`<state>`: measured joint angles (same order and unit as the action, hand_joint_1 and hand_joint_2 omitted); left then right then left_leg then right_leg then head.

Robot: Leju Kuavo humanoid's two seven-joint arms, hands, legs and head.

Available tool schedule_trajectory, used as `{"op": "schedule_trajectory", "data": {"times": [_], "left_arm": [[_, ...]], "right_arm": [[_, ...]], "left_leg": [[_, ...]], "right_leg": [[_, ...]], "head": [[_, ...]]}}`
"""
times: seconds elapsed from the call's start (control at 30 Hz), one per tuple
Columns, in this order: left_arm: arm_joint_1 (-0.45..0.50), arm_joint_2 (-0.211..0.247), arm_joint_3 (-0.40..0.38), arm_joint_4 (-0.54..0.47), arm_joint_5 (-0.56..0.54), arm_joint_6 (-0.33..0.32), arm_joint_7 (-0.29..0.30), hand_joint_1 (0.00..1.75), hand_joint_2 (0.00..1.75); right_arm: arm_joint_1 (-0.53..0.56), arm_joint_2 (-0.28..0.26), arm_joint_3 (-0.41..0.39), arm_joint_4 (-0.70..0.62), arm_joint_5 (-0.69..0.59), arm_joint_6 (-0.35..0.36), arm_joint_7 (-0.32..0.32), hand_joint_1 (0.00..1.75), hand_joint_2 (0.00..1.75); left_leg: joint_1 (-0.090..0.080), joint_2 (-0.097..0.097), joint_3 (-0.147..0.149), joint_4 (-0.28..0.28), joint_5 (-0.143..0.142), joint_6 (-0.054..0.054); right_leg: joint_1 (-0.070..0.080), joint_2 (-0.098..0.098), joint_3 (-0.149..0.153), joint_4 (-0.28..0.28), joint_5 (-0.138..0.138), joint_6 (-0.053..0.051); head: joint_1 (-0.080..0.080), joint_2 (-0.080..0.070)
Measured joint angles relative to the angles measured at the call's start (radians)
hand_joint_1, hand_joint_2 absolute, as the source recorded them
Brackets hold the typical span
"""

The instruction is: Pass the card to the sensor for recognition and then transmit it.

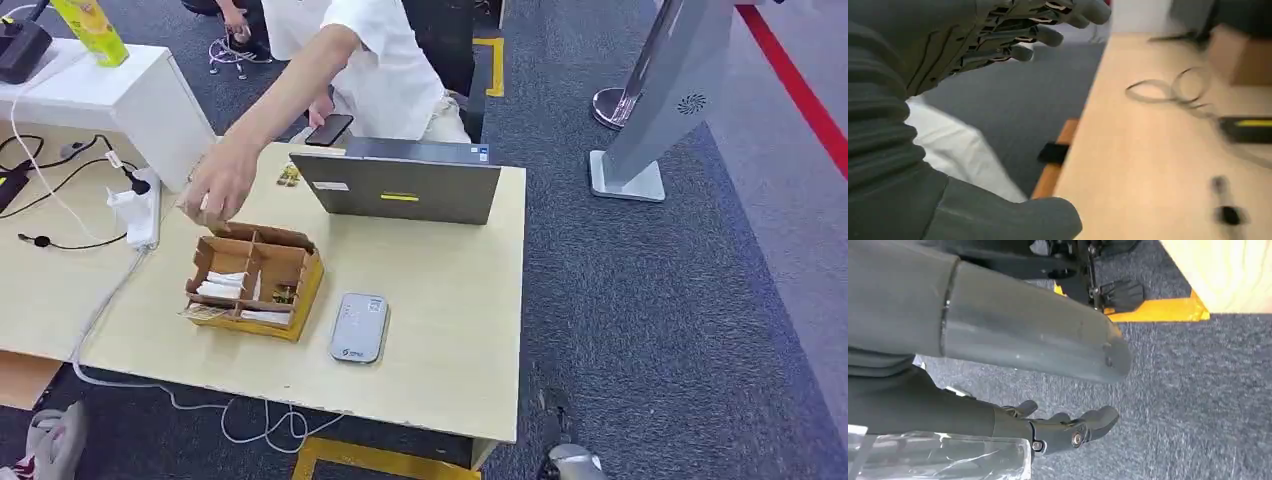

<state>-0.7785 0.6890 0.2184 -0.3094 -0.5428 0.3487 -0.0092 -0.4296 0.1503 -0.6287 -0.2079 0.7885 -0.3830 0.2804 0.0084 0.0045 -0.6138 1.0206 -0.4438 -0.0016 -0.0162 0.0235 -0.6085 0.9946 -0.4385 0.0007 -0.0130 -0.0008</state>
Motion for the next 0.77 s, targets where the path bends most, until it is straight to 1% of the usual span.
{"op": "schedule_trajectory", "data": {"times": [0.03, 0.07, 0.1, 0.17, 0.2, 0.23, 0.27, 0.33, 0.4, 0.43, 0.47, 0.53, 0.6, 0.67, 0.7, 0.77], "left_arm": [[0.049, 0.010, 0.042, 0.006, 0.022, -0.002, 0.003, 0.00, 1.75], [0.106, 0.012, 0.087, 0.011, 0.058, -0.009, 0.008, 0.00, 0.00], [0.168, 0.011, 0.138, 0.016, 0.113, -0.028, 0.006, 0.00, 0.00], [0.292, -0.006, 0.252, 0.026, 0.231, -0.070, -0.016, 0.00, 0.00], [0.357, -0.026, 0.316, 0.032, 0.286, -0.093, -0.031, 0.00, 0.00], [0.411, -0.044, 0.362, 0.036, 0.309, -0.107, -0.048, 0.00, 0.00], [0.458, -0.071, 0.408, 0.042, 0.324, -0.127, -0.067, 0.00, 1.75], [0.544, -0.126, 0.479, 0.053, 0.329, -0.140, -0.084, 0.00, 1.75], [0.597, -0.176, 0.516, 0.061, 0.294, -0.129, -0.072, 0.00, 1.75], [0.617, -0.200, 0.520, 0.065, 0.269, -0.124, -0.061, 0.00, 1.75], [0.635, -0.220, 0.520, 0.068, 0.252, -0.120, -0.059, 0.00, 0.00], [0.661, -0.258, 0.521, 0.071, 0.222, -0.126, -0.035, 0.00, 0.00], [0.680, -0.305, 0.521, 0.076, 0.199, -0.154, 0.004, 0.00, 0.00], [0.693, -0.350, 0.521, 0.079, 0.189, -0.168, 0.028, 0.00, 0.00], [0.699, -0.380, 0.521, 0.082, 0.173, -0.182, 0.045, 0.00, 1.75], [0.707, -0.424, 0.520, 0.085, 0.147, -0.205, 0.064, 0.00, 1.75]], "right_arm": [[0.000, -0.005, 0.000, 0.000, 0.003, 0.000, -0.001, 0.00, 0.00], [0.000, -0.007, 0.000, 0.000, 0.006, 0.000, -0.002, 0.00, 0.00], [0.000, -0.009, 0.000, 0.000, 0.008, 0.000, -0.002, 0.00, 0.00], [0.000, -0.010, 0.000, 0.000, 0.015, 0.000, -0.002, 0.00, 0.00], [0.000, -0.011, 0.000, 0.000, 0.019, 0.000, 0.000, 0.00, 0.00], [0.000, -0.013, 0.000, 0.000, 0.021, 0.000, 0.001, 0.00, 0.00], [0.000, -0.014, 0.000, 0.000, 0.023, 0.000, 0.001, 0.00, 0.00], [0.000, -0.016, 0.000, 0.000, 0.026, 0.000, 0.003, 0.00, 0.00], [0.000, -0.016, 0.000, 0.000, 0.028, 0.000, 0.003, 0.00, 0.00], [0.000, -0.016, 0.000, 0.000, 0.028, 0.000, 0.003, 0.00, 0.00], [0.000, -0.016, 0.000, 0.000, 0.028, 0.000, 0.002, 0.00, 0.00], [0.000, -0.016, 0.000, 0.000, 0.028, 0.000, 0.000, 0.00, 0.00], [-0.001, -0.015, 0.000, 0.000, 0.030, 0.000, 0.005, 0.00, 0.00], [-0.002, -0.014, 0.000, 0.000, 0.031, 0.000, 0.016, 0.00, 0.00], [-0.004, -0.013, 0.000, 0.000, 0.032, 0.000, 0.021, 0.00, 1.75], [-0.009, -0.009, 0.000, 0.000, 0.032, 0.000, 0.033, 0.00, 1.75]], "left_leg": [[0.000, 0.000, 0.000, 0.000, -0.001, -0.001], [-0.001, 0.000, 0.000, 0.000, -0.001, 0.000], [-0.002, 0.001, 0.001, 0.000, -0.003, 0.000], [-0.003, 0.003, 0.003, -0.001, -0.004, 0.000], [-0.003, 0.004, 0.003, 0.000, -0.004, 0.000], [-0.003, 0.004, 0.003, 0.000, -0.005, 0.000], [-0.004, 0.003, 0.003, 0.000, -0.005, 0.001], [-0.004, 0.002, 0.003, 0.000, -0.006, 0.002], [-0.004, 0.000, 0.003, 0.000, -0.007, 0.004], [-0.004, -0.001, 0.003, 0.000, -0.007, 0.004], [-0.004, -0.002, 0.003, 0.000, -0.007, 0.004], [-0.004, -0.005, 0.003, 0.000, -0.007, 0.004], [-0.005, -0.007, 0.003, 0.000, -0.006, 0.004], [-0.005, -0.009, 0.003, 0.000, -0.006, 0.005], [-0.005, -0.009, 0.003, 0.000, -0.006, 0.005], [-0.005, -0.009, 0.004, 0.000, -0.006, 0.005]], "right_leg": [[0.000, 0.000, 0.000, 0.000, 0.000, 0.000], [0.000, 0.000, 0.001, 0.000, -0.001, -0.001], [-0.001, 0.001, 0.001, 0.000, -0.001, 0.000], [-0.002, 0.003, 0.001, 0.000, -0.002, 0.000], [-0.003, 0.004, 0.001, -0.001, -0.002, 0.001], [-0.003, 0.004, 0.001, -0.001, -0.002, 0.001], [-0.003, 0.003, 0.001, -0.001, -0.003, 0.002], [-0.003, 0.002, 0.002, -0.002, -0.003, 0.002], [-0.003, 0.000, 0.004, -0.002, -0.005, 0.005], [-0.003, -0.001, 0.005, -0.002, -0.005, 0.005], [-0.003, -0.002, 0.005, -0.002, -0.005, 0.005], [-0.003, -0.005, 0.006, -0.002, -0.005, 0.005], [-0.004, -0.008, 0.007, -0.002, -0.005, 0.005], [-0.004, -0.009, 0.007, -0.002, -0.005, 0.005], [-0.004, -0.010, 0.008, -0.002, -0.005, 0.005], [-0.004, -0.011, 0.008, -0.002, -0.005, 0.006]], "head": [[0.000, 0.000], [0.000, 0.000], [0.000, 0.000], [-0.002, 0.000], [-0.003, 0.000], [-0.001, 0.000], [-0.002, 0.000], [-0.001, 0.000], [-0.001, 0.000], [-0.001, 0.000], [-0.001, 0.000], [-0.001, 0.000], [-0.001, 0.000], [0.000, 0.000], [-0.001, 0.000], [0.000, 0.000]]}}
